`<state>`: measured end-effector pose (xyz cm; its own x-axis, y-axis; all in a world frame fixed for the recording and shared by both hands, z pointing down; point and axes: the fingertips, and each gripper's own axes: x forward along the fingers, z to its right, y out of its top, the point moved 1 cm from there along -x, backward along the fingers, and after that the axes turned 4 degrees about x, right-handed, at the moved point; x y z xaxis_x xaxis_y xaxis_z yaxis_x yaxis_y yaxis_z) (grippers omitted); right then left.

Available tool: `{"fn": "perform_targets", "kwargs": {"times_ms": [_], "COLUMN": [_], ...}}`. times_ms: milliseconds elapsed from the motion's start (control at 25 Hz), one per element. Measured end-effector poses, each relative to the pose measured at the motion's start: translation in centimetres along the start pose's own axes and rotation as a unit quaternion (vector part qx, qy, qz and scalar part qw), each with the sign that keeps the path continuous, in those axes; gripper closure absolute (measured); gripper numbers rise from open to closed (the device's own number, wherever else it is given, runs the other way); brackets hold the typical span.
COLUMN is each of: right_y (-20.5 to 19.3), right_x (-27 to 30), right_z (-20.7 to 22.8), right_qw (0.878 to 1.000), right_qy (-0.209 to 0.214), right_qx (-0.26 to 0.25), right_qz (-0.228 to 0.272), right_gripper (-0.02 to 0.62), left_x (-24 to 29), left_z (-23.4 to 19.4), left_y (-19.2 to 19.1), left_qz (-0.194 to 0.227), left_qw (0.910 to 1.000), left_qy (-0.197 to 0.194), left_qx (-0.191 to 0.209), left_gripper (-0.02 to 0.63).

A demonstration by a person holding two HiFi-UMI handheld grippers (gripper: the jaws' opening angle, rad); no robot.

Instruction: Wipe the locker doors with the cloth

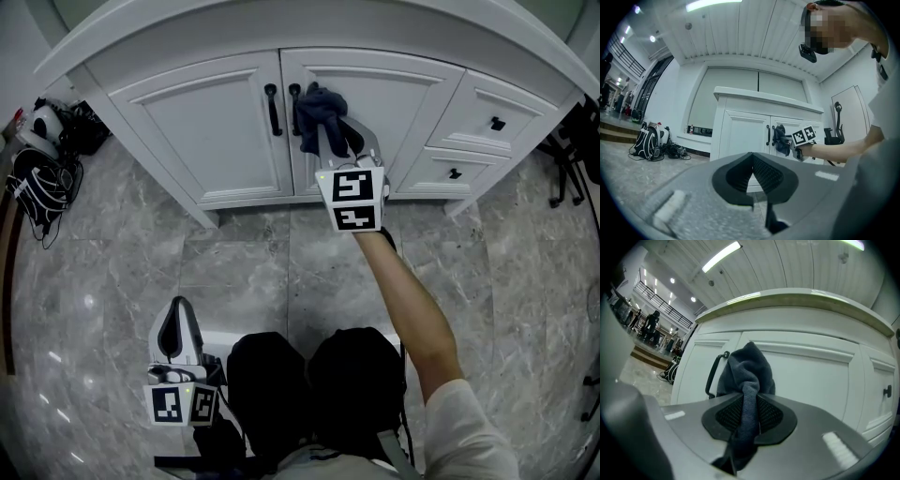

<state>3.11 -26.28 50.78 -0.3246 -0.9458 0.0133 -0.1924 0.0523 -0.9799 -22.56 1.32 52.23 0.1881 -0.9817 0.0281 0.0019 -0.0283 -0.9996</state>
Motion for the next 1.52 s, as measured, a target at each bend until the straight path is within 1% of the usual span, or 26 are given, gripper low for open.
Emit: {"fn": "perform_targets", "kwargs": {"times_ms": [200, 400, 640, 1000, 1240, 1360, 1520], "right_y": [-2.1, -2.8, -3.7, -4.9, -5.5, -5.6, -6.6], "right_x": [0.0, -0.4, -1.5, -3.7, -5.1, -5.5, -5.7], "right_z": [-0.4, 0.4, 3.3, 9.0, 12.7, 13.6, 13.6], "right_qw": [1.0, 0.999, 0.998, 0.995, 0.993, 0.992, 0.992], "right_qy": [0.005, 0.004, -0.009, -0.043, -0.066, -0.071, -0.077], "right_qx": [-0.013, -0.031, -0.039, -0.073, -0.076, -0.082, -0.08], "right_qz": [-0.016, -0.028, -0.041, -0.052, -0.061, -0.061, -0.06], "right_gripper": [0.526, 0.525, 0.525, 0.524, 0.525, 0.525, 0.525], "left_x": [0.0, 0.1, 0.5, 1.1, 1.2, 1.2, 1.1], "left_z": [0.0, 0.3, 1.2, 2.9, 3.7, 4.0, 4.0], "left_y": [-0.1, 0.2, 0.4, 0.6, 0.8, 0.7, 0.7], "left_qz": [-0.002, -0.001, -0.002, -0.004, -0.004, -0.005, -0.006], "left_qw": [1.0, 1.0, 1.0, 0.9998, 0.9996, 0.9995, 0.9995], "left_qy": [-0.001, 0.0, -0.007, -0.018, -0.023, -0.025, -0.024], "left_qx": [0.0, 0.004, 0.005, 0.011, 0.016, 0.017, 0.019], "left_gripper": [0.604, 0.604, 0.604, 0.604, 0.604, 0.604, 0.604]}}
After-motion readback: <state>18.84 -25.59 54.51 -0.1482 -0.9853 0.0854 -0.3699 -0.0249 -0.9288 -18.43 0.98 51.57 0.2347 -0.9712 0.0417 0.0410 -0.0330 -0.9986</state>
